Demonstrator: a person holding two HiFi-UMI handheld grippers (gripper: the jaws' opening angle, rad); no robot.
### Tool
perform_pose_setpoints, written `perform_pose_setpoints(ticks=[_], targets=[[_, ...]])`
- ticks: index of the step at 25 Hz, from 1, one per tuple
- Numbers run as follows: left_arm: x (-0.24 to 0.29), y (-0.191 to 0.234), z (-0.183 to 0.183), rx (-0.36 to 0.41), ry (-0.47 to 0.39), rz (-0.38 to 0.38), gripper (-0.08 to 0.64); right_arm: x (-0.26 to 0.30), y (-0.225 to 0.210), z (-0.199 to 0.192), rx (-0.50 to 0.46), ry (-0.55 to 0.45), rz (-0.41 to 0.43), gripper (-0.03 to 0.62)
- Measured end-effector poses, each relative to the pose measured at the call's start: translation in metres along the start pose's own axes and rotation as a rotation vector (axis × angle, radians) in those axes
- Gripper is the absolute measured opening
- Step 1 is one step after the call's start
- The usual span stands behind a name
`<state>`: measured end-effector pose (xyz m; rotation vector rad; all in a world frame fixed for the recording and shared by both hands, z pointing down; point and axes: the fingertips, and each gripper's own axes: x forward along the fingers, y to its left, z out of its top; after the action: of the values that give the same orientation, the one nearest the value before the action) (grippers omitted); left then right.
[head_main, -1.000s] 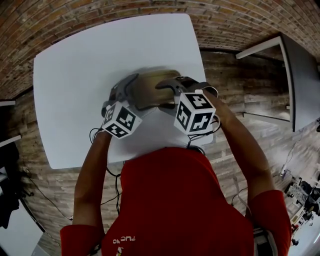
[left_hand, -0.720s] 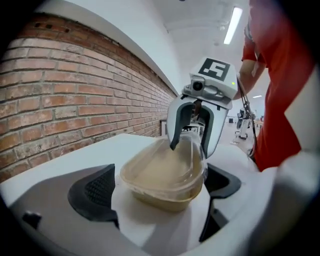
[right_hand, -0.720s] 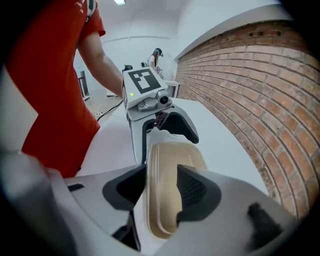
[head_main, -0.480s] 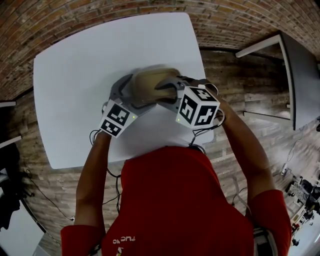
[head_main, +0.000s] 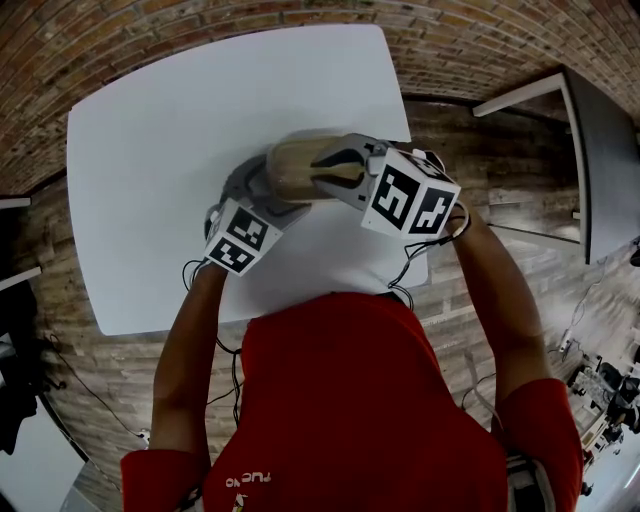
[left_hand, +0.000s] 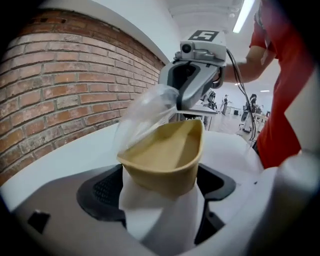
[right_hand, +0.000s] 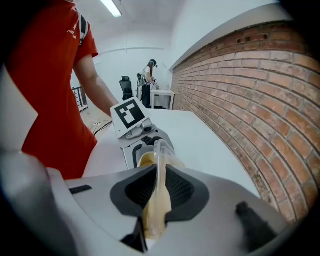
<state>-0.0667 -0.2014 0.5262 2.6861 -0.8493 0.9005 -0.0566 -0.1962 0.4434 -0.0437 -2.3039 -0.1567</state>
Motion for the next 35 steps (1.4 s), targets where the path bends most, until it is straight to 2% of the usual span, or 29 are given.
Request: perform_pose_setpoints(ticks=[5, 8, 14, 17, 21, 24, 27, 30, 33, 35], targets=[[0.001, 0.001, -0.004, 0.024, 0.031, 0.029, 0.439, -0.007, -0.013, 0.008, -0.060, -0.003, -0.023, 0.060], [0.003, -0.003, -0.005, 0.050, 0.053, 0.039, 0.420, -0.006, -0.016, 0.013, -0.068, -0.029, -0.020, 0.058], [0.003, -0.007, -0.006, 0.049, 0.071, 0.059, 0.388, -0.014, -0.038, 0.020, -0.074, -0.050, -0.040, 0.054], [-0.001, -0.009, -0.008, 0.053, 0.079, 0.068, 0.376, -0.021, -0.056, 0.018, 0.004, -0.064, 0.004, 0.054], [-0.007, -0.012, -0.009, 0.045, 0.076, 0.082, 0.374, -0.024, -0.083, 0.002, 0.256, -0.095, 0.143, 0.054], [-0.010, -0.015, -0.011, 0.041, 0.074, 0.084, 0.376, -0.015, -0.104, -0.018, 0.370, -0.101, 0.208, 0.054], [-0.013, -0.019, -0.013, 0.033, 0.073, 0.080, 0.396, -0.002, -0.117, -0.031, 0.426, -0.088, 0.254, 0.054], [-0.022, -0.016, -0.010, 0.015, 0.043, 0.108, 0.396, 0.008, -0.117, -0.030, 0.478, -0.040, 0.276, 0.054], [-0.039, -0.007, 0.007, -0.030, -0.062, 0.161, 0.391, 0.019, -0.131, -0.036, 0.469, -0.022, 0.234, 0.054], [-0.052, 0.000, 0.026, -0.070, -0.152, 0.196, 0.346, 0.026, -0.144, -0.046, 0.427, 0.000, 0.173, 0.055]])
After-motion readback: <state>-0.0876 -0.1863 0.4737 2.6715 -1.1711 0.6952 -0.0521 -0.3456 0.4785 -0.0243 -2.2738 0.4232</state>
